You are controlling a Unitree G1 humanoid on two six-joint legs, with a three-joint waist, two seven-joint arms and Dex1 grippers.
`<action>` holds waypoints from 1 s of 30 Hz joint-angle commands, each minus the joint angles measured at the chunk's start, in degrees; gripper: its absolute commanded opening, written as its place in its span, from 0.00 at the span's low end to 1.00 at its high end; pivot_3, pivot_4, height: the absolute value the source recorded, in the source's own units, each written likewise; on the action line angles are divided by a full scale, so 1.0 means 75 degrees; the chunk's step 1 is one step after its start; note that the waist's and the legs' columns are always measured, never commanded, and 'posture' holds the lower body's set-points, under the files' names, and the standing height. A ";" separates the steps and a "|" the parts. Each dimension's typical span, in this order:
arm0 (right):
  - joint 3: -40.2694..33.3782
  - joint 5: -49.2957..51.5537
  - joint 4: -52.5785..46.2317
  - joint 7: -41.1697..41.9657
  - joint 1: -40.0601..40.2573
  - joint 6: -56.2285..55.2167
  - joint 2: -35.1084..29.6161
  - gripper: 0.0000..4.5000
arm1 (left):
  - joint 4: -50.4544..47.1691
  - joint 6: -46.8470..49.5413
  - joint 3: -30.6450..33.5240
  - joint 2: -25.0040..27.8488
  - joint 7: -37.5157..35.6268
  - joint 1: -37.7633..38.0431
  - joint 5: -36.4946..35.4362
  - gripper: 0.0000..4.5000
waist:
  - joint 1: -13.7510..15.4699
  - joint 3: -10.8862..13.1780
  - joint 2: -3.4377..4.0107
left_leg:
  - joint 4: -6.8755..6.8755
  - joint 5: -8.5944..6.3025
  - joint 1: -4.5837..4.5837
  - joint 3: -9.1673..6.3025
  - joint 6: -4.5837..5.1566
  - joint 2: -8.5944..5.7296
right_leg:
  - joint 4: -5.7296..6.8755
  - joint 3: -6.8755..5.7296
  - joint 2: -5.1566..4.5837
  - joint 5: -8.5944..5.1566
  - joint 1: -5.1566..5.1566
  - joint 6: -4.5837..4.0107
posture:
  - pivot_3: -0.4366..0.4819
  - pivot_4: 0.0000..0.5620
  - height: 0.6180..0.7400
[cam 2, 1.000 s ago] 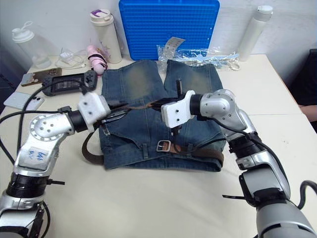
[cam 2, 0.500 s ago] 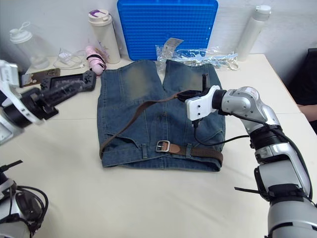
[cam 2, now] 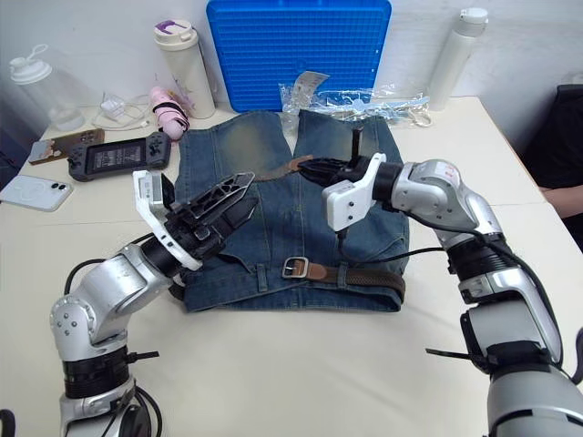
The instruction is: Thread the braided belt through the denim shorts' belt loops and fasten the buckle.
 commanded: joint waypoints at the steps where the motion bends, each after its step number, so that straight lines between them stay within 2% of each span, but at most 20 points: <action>1: -0.0231 0.0415 -0.0705 0.0030 0.0144 0.0117 0.0008 0.00 | -0.0609 -0.0507 -0.0121 -0.0478 0.0878 0.0156 -0.0113 0.99 | 0.0046 0.0000 0.0000 | 0.0000 0.0000 0.0000 -0.0001 0.0001 -0.0001 | -0.0003 0.0000 -0.0001 0.0000 0.0002 0.0000 | 0.48 0.27 0.61; 6: -0.0220 0.0589 -0.1174 0.0083 0.0382 0.0269 0.0075 0.00 | -0.1036 -0.1025 -0.0512 -0.1209 0.1749 0.0459 -0.0113 0.99 | 0.0198 0.0000 0.0000 | 0.0001 0.0000 0.0000 -0.0005 0.0002 0.0001 | -0.0066 -0.0002 0.0011 0.0000 0.0038 0.0000 | 0.48 0.27 0.61; 10: -0.0224 0.0698 -0.1436 0.0165 0.0515 0.0376 0.0076 0.00 | -0.1056 -0.1307 -0.0374 -0.1371 0.2204 0.0496 -0.0113 0.99 | 0.0196 0.0000 0.0000 | 0.0007 0.0001 0.0009 -0.0013 0.0003 0.0003 | -0.0088 -0.0003 0.0020 0.0000 0.0068 0.0000 | 0.48 0.27 0.61; 18: -0.0182 0.0801 -0.1707 0.0362 0.0613 0.0424 0.0043 0.00 | -0.0882 -0.1240 -0.0164 -0.1381 0.2279 0.0327 -0.0113 0.99 | 0.0197 0.0000 0.0000 | 0.0007 0.0001 0.0018 -0.0015 0.0003 0.0017 | -0.0113 -0.0007 0.0046 0.0001 0.0087 0.0001 | 0.48 0.27 0.61; 21: -0.0178 0.0845 -0.1764 0.0457 0.0619 0.0423 0.0051 0.00 | -0.0823 -0.1255 -0.0069 -0.1442 0.2326 0.0291 -0.0113 0.81 | 0.0201 0.0000 0.0000 | 0.0007 0.0000 0.0018 -0.0015 0.0001 0.0029 | -0.0120 -0.0007 0.0058 0.0001 0.0088 0.0001 | 0.48 0.27 0.61; 29: -0.0191 0.0937 -0.1874 0.0598 0.0645 0.0460 0.0069 0.00 | -0.0724 -0.1202 0.0088 -0.1481 0.2296 0.0179 -0.0113 0.02 | 0.0203 0.0000 0.0000 | 0.0007 -0.0001 0.0018 -0.0014 0.0000 0.0032 | -0.0124 -0.0009 0.0062 0.0001 0.0090 0.0001 | 0.48 0.27 0.61; 30: -0.0195 0.0985 -0.1879 0.0627 0.0660 0.0476 0.0077 0.00 | -0.0701 -0.1184 0.0110 -0.1477 0.2263 0.0166 -0.0113 0.01 | 0.0203 0.0000 0.0000 | 0.0007 -0.0001 0.0018 -0.0014 0.0000 0.0032 | -0.0125 -0.0009 0.0062 0.0001 0.0090 0.0000 | 0.48 0.27 0.61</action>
